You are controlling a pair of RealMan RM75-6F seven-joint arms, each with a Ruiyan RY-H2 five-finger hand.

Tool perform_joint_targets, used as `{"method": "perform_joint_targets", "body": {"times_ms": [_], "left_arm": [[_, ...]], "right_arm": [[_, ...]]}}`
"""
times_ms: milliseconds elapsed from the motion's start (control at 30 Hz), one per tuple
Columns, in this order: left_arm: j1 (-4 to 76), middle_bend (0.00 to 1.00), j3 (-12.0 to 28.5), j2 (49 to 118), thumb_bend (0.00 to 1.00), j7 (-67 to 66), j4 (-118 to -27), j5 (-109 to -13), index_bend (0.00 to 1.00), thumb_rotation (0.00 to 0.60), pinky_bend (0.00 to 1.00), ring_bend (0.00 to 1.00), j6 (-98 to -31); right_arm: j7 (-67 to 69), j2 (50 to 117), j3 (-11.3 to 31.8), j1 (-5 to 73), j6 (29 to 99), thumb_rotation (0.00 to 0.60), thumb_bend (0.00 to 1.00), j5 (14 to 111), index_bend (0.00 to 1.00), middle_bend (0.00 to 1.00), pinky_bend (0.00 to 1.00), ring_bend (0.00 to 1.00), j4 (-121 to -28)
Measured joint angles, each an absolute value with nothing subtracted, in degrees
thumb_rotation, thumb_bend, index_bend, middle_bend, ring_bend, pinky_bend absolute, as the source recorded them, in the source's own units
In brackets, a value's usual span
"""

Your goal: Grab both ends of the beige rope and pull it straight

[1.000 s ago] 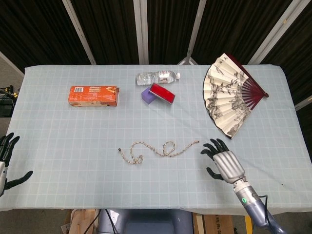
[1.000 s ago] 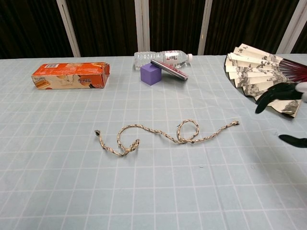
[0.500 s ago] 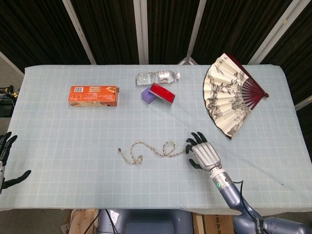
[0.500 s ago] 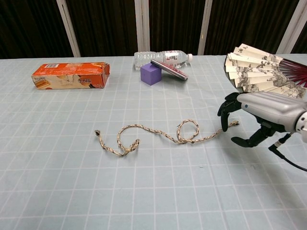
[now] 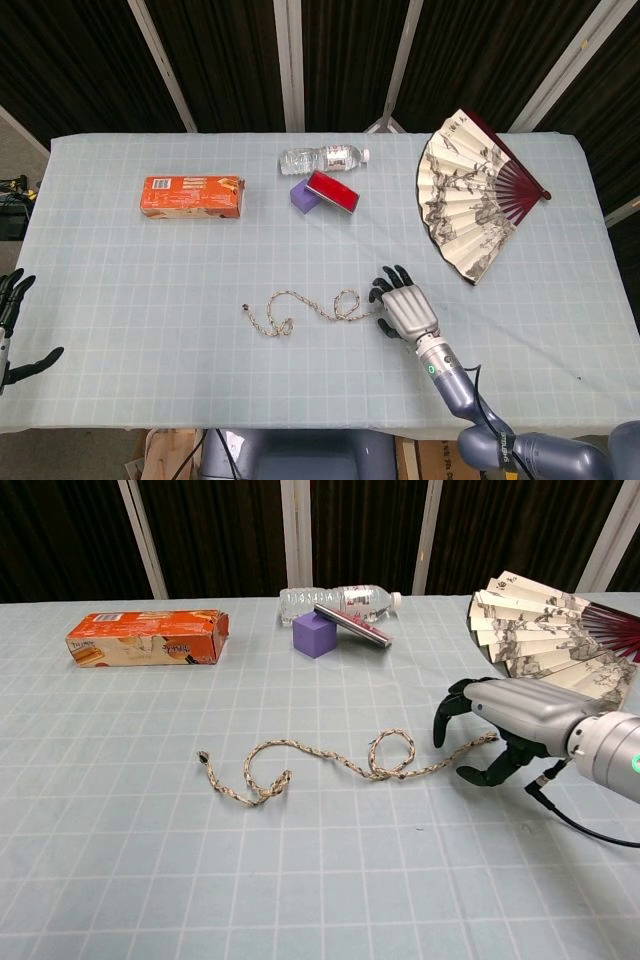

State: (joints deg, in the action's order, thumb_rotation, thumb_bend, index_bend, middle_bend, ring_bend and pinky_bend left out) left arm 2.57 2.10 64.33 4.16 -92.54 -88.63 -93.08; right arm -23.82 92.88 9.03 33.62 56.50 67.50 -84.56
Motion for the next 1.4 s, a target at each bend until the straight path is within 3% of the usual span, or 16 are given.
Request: {"method": "perform_joint_targets", "body": {"times_ms": [167, 433, 1400], "left_arm": [[2.60, 0.00, 2.24, 64.34, 0.16, 4.12, -92.62, -88.59, 0.07, 0.600, 0.00, 0.00, -92.86], [2.61, 0.00, 2.61, 64.33, 0.16, 4.24, -92.57, -88.38, 0.07, 0.600, 0.00, 0.00, -92.60], [2.43, 0.00, 3.15, 64.28, 0.16, 4.80, -92.54, -88.71, 0.07, 0.600, 0.00, 0.00, -92.49]], "right_arm": [[-24.04, 93.65, 9.05, 33.98, 56.79, 0.600, 0.39, 67.21, 0.38, 0.24, 0.04, 0.05, -84.02], [-23.77, 95.38, 8.87, 34.23, 57.20, 0.600, 0.39, 66.65, 0.55, 0.24, 0.04, 0.05, -82.34], [-23.34, 98.98, 8.64, 34.80, 58.91, 0.600, 0.39, 66.27, 0.55, 0.24, 0.04, 0.05, -79.70]]}}
